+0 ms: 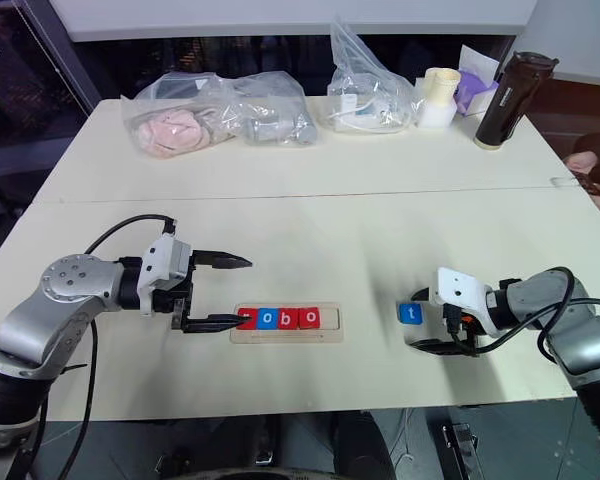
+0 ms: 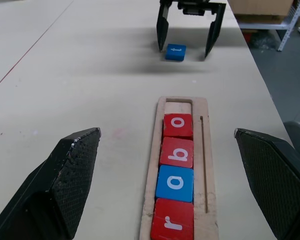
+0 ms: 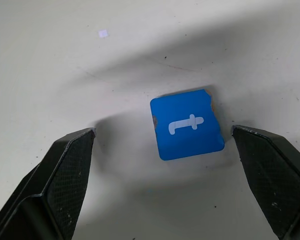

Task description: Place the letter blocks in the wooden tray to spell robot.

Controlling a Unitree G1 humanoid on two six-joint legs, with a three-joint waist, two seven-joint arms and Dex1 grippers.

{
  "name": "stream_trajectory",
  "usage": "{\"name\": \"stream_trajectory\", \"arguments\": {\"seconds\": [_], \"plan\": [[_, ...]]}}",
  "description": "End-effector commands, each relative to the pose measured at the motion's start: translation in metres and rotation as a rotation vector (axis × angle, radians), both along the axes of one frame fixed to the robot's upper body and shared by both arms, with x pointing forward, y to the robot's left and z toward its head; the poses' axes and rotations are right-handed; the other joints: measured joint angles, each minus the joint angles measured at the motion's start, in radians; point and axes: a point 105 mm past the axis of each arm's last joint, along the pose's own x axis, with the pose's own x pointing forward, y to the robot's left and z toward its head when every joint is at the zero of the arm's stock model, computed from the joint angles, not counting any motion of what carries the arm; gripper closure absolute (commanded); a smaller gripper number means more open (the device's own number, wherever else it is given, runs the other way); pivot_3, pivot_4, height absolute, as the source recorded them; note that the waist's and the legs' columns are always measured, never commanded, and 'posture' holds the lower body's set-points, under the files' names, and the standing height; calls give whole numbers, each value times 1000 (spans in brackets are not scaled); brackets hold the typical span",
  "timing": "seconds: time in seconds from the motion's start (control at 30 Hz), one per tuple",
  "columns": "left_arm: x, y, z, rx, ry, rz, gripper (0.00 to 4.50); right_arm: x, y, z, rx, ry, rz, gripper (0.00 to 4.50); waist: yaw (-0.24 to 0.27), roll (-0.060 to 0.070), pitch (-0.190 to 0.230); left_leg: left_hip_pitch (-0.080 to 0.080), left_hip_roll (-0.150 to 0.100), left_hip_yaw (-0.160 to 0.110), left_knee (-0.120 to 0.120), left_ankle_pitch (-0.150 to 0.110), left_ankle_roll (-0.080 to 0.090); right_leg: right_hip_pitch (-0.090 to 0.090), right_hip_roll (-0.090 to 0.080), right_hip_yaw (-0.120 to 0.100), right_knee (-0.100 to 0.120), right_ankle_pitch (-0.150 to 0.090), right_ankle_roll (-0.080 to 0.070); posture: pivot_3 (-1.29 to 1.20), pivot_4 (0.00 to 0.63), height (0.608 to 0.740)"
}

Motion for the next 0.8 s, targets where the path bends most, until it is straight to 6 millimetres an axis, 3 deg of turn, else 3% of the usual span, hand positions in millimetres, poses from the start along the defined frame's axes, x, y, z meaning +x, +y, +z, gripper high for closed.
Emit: {"name": "stream_trajectory", "arguments": {"seconds": [0.03,0.1,0.2,0.37,0.57,0.7,0.8], "plan": [[-2,-1,9,-6,-47,-14,0,6,1,1,11,-24,-12,11,0,0,0,0,0,0,0,0,0,0,0,0,0,0,0,0,150,740],[-2,-1,10,-5,-48,-16,0,8,2,3,17,-31,-16,11,0,0,0,0,0,0,0,0,0,0,0,0,0,0,0,0,150,740],[-2,-1,10,-5,-46,-17,0,9,5,3,24,-34,-13,854,1,0,0,0,0,0,0,0,0,0,0,0,0,0,0,0,150,740],[-2,-1,10,-5,-48,-14,0,8,8,1,22,-30,-1,3347,1,0,0,0,0,0,0,0,0,0,0,0,0,0,0,0,150,740],[-3,-1,10,-6,-47,-12,0,3,16,10,26,-39,19,3352,2,0,0,0,0,0,0,0,0,0,0,0,0,0,0,0,150,740],[-3,-1,9,-7,-44,-16,0,-3,53,33,85,-79,126,3352,-2,1,0,-1,0,0,0,0,0,-1,0,0,0,0,0,0,150,740],[-4,-2,9,-10,-45,-20,0,-3,71,36,86,-99,165,3352,1,1,0,-1,0,0,0,0,0,-1,0,0,0,0,0,0,150,740]]}}
